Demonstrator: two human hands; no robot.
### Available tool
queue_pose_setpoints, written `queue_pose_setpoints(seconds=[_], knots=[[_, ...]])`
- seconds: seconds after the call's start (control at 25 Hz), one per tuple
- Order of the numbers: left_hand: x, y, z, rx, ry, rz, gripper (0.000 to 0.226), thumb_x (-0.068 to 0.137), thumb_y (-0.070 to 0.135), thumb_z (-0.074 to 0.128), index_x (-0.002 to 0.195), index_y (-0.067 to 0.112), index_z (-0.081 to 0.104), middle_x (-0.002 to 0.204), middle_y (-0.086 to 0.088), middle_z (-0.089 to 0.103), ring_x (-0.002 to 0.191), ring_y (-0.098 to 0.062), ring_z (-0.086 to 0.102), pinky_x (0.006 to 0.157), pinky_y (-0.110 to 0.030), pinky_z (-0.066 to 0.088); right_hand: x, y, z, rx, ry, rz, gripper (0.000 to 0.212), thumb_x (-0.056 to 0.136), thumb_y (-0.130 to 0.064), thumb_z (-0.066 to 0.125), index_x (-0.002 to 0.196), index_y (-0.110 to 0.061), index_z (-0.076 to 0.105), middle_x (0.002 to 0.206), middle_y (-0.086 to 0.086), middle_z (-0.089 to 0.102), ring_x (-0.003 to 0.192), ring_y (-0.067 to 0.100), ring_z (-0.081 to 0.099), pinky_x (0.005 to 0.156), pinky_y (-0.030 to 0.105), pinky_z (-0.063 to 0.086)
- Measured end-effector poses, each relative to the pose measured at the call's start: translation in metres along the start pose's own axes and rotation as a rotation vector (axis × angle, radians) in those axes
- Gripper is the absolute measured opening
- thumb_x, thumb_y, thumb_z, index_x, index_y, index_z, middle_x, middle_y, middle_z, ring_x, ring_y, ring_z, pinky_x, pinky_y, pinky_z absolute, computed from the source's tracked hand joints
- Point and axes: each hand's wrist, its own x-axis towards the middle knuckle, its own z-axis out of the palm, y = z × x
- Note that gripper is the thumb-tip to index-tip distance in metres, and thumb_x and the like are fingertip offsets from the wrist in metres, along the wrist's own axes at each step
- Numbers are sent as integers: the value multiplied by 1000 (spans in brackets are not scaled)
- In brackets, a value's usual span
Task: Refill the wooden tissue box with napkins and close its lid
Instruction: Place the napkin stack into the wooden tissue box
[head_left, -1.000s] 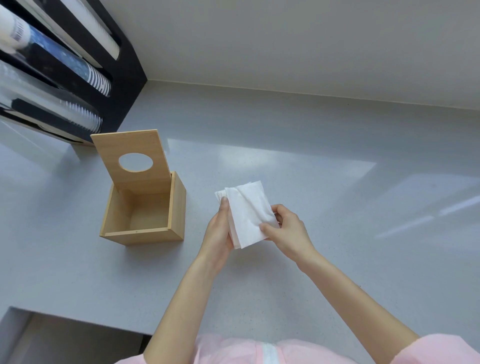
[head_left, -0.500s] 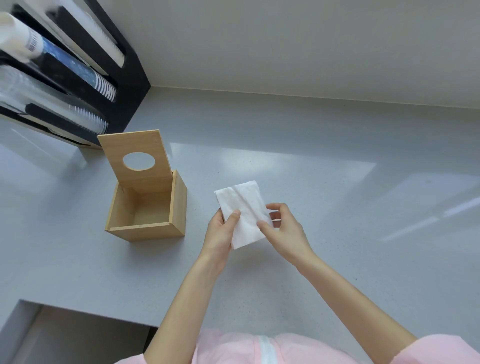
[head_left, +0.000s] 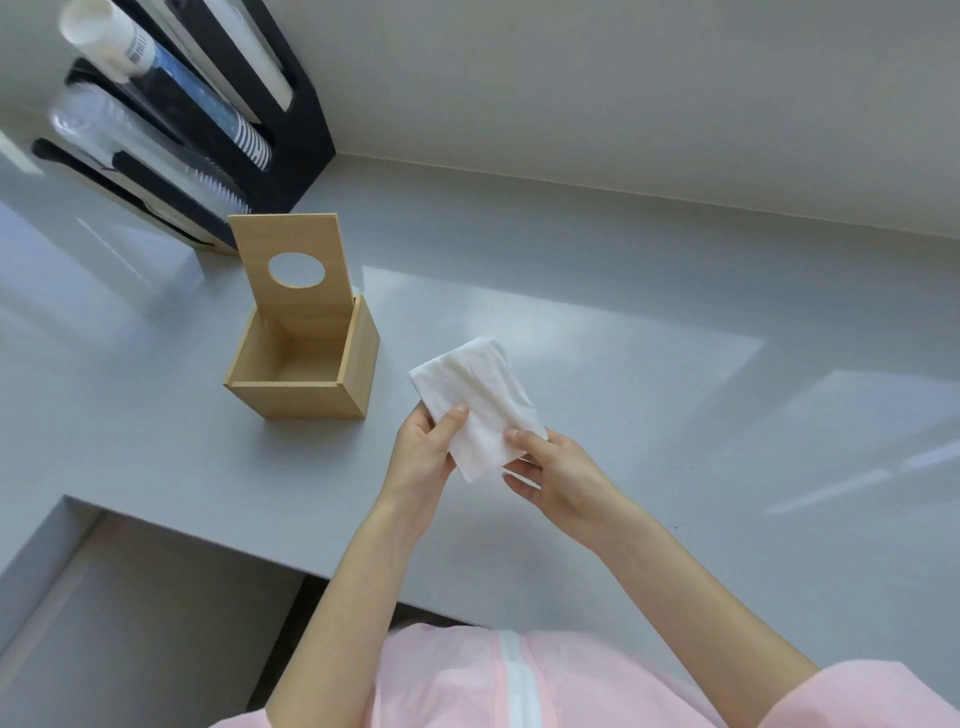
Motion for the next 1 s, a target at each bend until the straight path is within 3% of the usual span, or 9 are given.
queue_pose_setpoints(seconds=[0.08, 0.24, 0.36, 0.52, 0.76, 0.92, 1.0], knots=[[-11, -4, -2, -10, 42, 28, 17, 93, 15, 47, 106, 18, 58, 103, -2, 66, 95, -16, 64, 74, -20, 55, -4, 0, -7, -44, -22, -49, 13, 93, -12, 48, 95, -16, 60, 93, -2, 65, 86, 12, 61, 87, 25, 48], [-28, -11, -15, 1, 147, 43, 17, 92, 22, 49, 105, 15, 58, 102, -2, 64, 94, -12, 64, 69, -17, 55, -7, -1, -7, -259, -1, -138, 20, 91, -6, 47, 108, -10, 57, 103, 2, 64, 90, 13, 64, 71, 18, 55], [-34, -6, -27, 116, 212, 35, 24, 93, 23, 49, 110, 8, 57, 104, -4, 64, 96, -14, 62, 67, -14, 56, -4, -1, 3, -432, 36, -177, 13, 89, -7, 50, 101, -9, 55, 102, 6, 59, 92, 18, 60, 72, 19, 54], [-32, 17, -54, 160, 276, 67, 9, 92, 25, 51, 96, 23, 59, 92, 5, 65, 82, -4, 63, 73, -18, 53, 6, -5, 28, -596, 9, -221, 8, 88, -10, 52, 86, -19, 54, 84, -6, 59, 80, 10, 59, 63, 12, 51], [-12, 61, -113, 226, 199, 89, 13, 89, 24, 56, 99, 19, 62, 89, 7, 67, 79, -5, 64, 68, -15, 51, 32, -26, 83, -684, -15, -299, 4, 88, -10, 53, 86, -13, 54, 88, 0, 60, 74, 11, 60, 61, 10, 50], [13, 87, -150, 369, 152, 120, 7, 89, 23, 56, 90, 21, 62, 84, 8, 67, 72, 0, 63, 64, -9, 48, 54, -35, 115, -633, 61, -357, 12, 89, -13, 52, 82, -22, 56, 91, -1, 63, 76, 14, 63, 63, 10, 51], [24, 99, -164, 402, 135, 130, 7, 89, 23, 56, 86, 24, 62, 82, 10, 66, 67, 4, 62, 63, -10, 48, 66, -36, 129, -573, 90, -365, 12, 92, -14, 50, 86, -20, 58, 95, 4, 62, 80, 17, 62, 68, 17, 55]])
